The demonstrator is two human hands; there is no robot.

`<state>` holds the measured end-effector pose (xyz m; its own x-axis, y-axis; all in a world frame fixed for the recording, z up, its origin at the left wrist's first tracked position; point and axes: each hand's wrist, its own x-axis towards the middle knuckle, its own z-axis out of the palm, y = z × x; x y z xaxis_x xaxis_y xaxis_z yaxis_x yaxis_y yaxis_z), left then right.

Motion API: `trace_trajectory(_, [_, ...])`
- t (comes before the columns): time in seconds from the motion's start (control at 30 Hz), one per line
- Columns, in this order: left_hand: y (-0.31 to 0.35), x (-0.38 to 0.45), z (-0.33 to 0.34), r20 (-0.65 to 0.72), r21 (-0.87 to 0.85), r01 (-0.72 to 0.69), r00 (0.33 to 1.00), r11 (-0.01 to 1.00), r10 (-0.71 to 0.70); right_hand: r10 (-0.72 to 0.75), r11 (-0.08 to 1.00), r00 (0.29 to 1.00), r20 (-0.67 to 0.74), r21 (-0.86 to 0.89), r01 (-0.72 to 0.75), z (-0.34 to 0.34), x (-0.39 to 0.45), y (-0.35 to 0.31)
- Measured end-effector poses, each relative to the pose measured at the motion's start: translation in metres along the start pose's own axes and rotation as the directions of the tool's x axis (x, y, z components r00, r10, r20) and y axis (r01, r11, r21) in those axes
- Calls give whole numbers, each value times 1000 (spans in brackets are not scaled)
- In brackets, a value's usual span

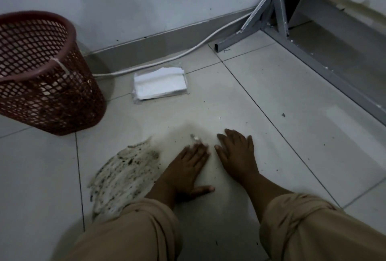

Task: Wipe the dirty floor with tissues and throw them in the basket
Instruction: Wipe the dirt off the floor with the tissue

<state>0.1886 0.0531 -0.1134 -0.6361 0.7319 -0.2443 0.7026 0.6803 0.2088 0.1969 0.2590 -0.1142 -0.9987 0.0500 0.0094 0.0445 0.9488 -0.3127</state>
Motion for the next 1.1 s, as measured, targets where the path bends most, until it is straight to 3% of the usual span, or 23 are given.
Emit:
trace_trajectory(0.07, [5, 4, 2, 33, 39, -202, 979, 979, 201, 4, 1000, 1000, -3, 18, -4, -4, -2, 3])
trace_trajectory(0.13, [12, 10, 3, 14, 63, -263, 965, 963, 262, 28, 999, 999, -23, 34, -28, -8, -3, 5])
trace_trajectory(0.27, [4, 13, 4, -50, 56, -70, 996, 996, 73, 30, 999, 999, -14, -28, -31, -17, -4, 13])
trace_trajectory(0.4, [-5, 10, 0, -68, 144, -225, 969, 964, 237, -10, 998, 996, 83, -66, 15, -21, -5, 19])
trace_trajectory(0.5, [0, 14, -2, -142, 50, -26, 989, 998, 33, -14, 999, 998, 61, -39, 17, -22, -4, 17])
trace_trajectory(0.57, [3, 19, 1, -93, -24, 26, 995, 999, -28, -5, 1000, 1000, 17, -23, 5, -22, -1, 16])
trace_trajectory(0.7, [20, 22, 12, -25, 65, -249, 968, 966, 251, 69, 997, 997, -44, -20, -70, -22, 4, 24])
trace_trajectory(0.77, [29, 23, 17, -29, 86, -288, 956, 954, 292, 96, 995, 992, -78, -2, -97, -23, 6, 26])
trace_trajectory(0.87, [28, 27, 15, -121, 120, -92, 987, 988, 107, 106, 994, 991, -84, 12, -105, -24, 11, 26])
trace_trajectory(0.93, [20, 29, 8, -157, 99, 106, 984, 989, -90, 90, 995, 996, -4, -34, -90, -23, 11, 26])
trace_trajectory(0.97, [17, 28, 6, -162, 96, 127, 981, 987, -110, 77, 995, 997, 29, -65, -75, -22, 10, 27])
trace_trajectory(1.1, [17, 28, 9, -42, 145, -212, 974, 966, 220, 59, 993, 996, 63, -107, -52, -19, 3, 28])
